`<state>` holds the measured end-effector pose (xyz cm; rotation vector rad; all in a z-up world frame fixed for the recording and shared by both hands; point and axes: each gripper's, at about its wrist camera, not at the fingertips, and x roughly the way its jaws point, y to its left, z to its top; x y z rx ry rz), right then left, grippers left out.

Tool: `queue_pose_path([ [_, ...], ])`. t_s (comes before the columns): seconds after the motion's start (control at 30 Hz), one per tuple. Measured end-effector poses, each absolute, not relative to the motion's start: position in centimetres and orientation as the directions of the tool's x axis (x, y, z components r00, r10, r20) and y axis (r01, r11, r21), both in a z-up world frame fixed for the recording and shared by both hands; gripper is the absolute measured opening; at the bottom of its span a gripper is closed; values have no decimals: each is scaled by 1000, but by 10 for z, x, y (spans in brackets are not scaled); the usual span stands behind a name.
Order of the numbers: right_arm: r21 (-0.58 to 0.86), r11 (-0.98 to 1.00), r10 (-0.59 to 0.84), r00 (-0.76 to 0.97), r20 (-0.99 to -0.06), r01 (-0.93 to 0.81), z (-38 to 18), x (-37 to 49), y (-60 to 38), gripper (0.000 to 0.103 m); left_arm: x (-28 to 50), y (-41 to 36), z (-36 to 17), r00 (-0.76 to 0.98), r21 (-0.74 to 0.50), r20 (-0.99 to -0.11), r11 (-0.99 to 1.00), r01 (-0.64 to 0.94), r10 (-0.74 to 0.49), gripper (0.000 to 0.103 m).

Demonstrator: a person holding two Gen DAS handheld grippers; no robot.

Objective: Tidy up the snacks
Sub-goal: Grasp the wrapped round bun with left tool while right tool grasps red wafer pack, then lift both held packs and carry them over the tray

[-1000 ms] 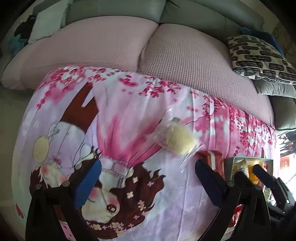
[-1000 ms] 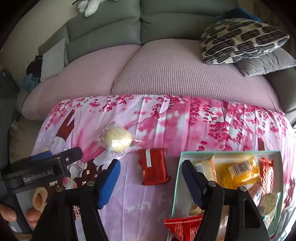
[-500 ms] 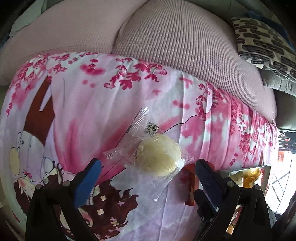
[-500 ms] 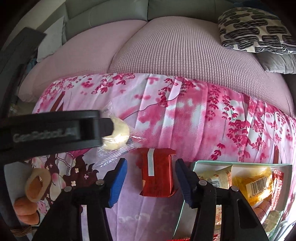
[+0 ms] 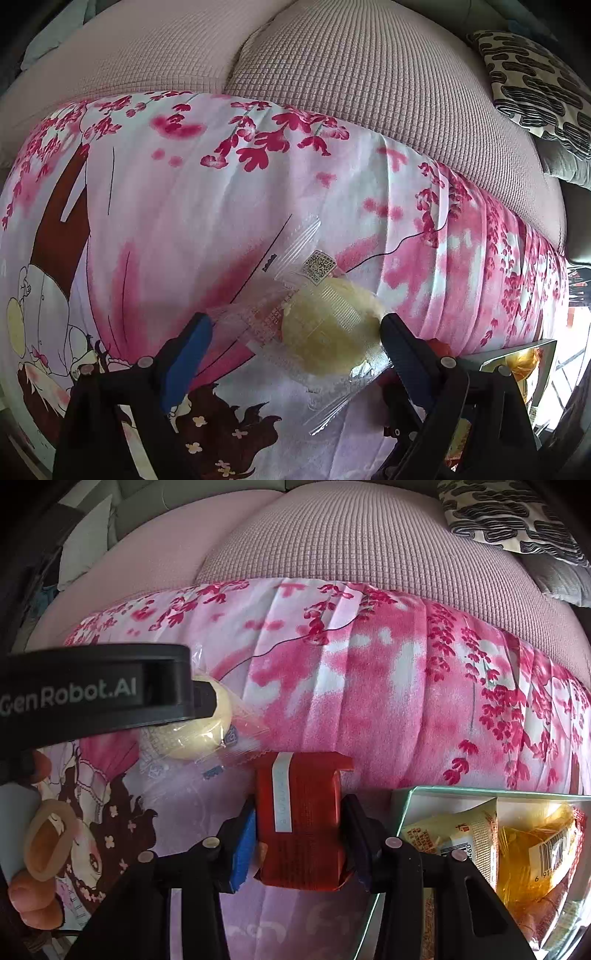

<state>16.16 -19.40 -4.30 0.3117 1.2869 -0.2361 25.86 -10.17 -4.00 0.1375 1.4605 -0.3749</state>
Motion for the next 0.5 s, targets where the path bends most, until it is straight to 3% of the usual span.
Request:
queue_pose_path([
  [0.23,63,936,-35,270,-962,345,-44,164,-192,45,259,-104,-39,99,-135,-980,938,320,-175,88],
  [0.27,64,936,-35,272,-962,347,-44,165,-192,45,257,-101,-37,99,-140,-979,936,321,-181,83],
  [0.3,67,935,-33,274,-961,348,-44,164,-192,45,255,-99,-35,86,-172,-974,932,318,-209,63],
  [0.33,68,936,-32,275,-961,347,-43,163,-190,45,252,-95,-34,51,-237,-963,921,309,-265,52],
  [0.5,82,934,-20,279,-960,348,-41,157,-181,44,239,-93,-30,75,-219,-964,923,317,-255,51],
])
